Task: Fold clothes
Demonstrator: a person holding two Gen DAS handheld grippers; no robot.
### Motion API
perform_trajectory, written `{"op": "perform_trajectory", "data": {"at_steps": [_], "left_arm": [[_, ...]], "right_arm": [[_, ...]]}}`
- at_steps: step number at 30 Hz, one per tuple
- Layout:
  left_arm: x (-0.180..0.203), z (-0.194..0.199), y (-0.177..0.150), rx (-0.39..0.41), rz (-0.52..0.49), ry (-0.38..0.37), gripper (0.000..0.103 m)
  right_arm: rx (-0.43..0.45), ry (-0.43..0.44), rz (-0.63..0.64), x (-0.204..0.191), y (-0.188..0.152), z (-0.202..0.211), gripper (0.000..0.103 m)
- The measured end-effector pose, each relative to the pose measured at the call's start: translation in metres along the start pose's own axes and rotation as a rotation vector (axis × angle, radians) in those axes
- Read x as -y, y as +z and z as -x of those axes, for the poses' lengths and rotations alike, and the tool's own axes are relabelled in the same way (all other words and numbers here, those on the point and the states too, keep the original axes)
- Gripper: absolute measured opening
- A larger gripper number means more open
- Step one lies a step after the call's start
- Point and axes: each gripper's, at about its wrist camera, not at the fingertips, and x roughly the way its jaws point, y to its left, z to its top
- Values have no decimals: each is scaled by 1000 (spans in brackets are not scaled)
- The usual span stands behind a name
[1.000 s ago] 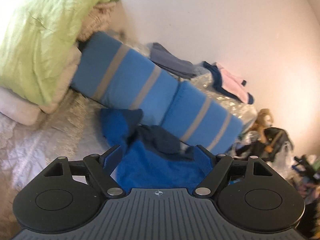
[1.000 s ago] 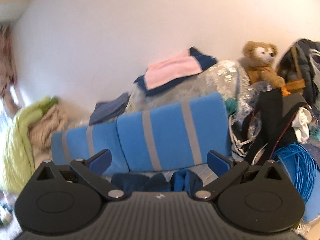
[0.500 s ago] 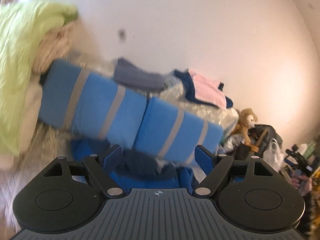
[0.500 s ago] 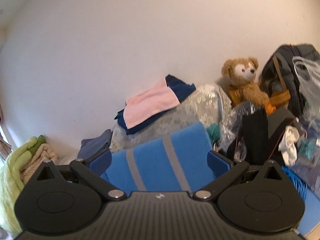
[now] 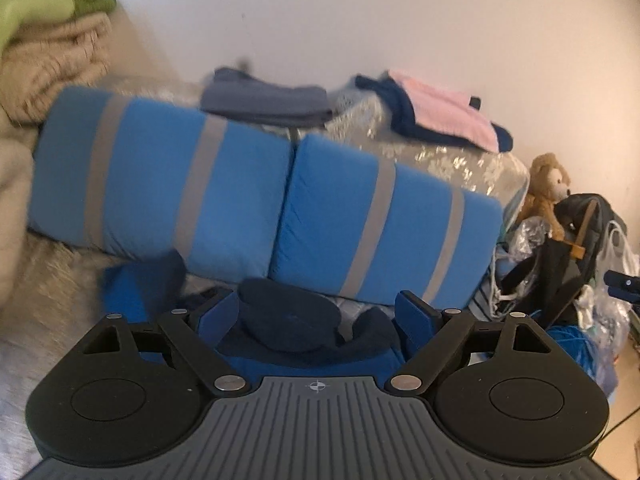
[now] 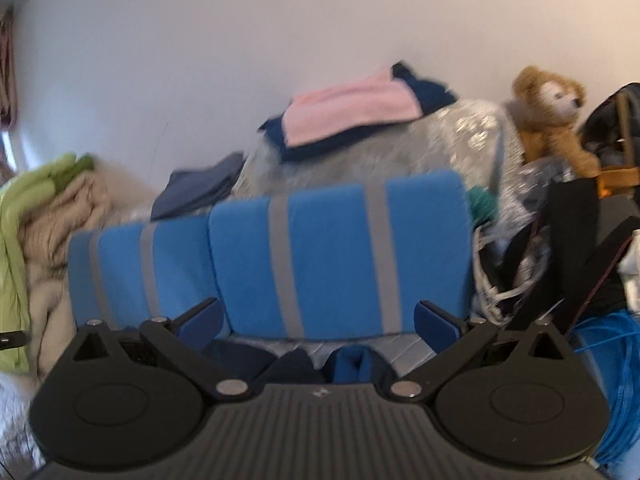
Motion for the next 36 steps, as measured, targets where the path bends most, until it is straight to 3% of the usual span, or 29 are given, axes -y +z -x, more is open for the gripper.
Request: {"op": "perform_trajectory", "data": {"at_steps": [7, 13, 22, 36], "left_arm": [[12, -59, -84, 22, -57, -10, 86], [-7, -77, -137, 42, -50, 28, 86], [-16, -79, -141, 67, -31, -27, 86], [-28, -95, -142, 15, 59, -60, 86]], "right_arm": [[-14, -7, 15, -3, -53, -55, 102], [-87, -44, 127, 7, -103, -97, 102], [-159, -85, 156, 35, -141, -153, 101], [-281, -147, -33, 104, -184, -244, 89]]}}
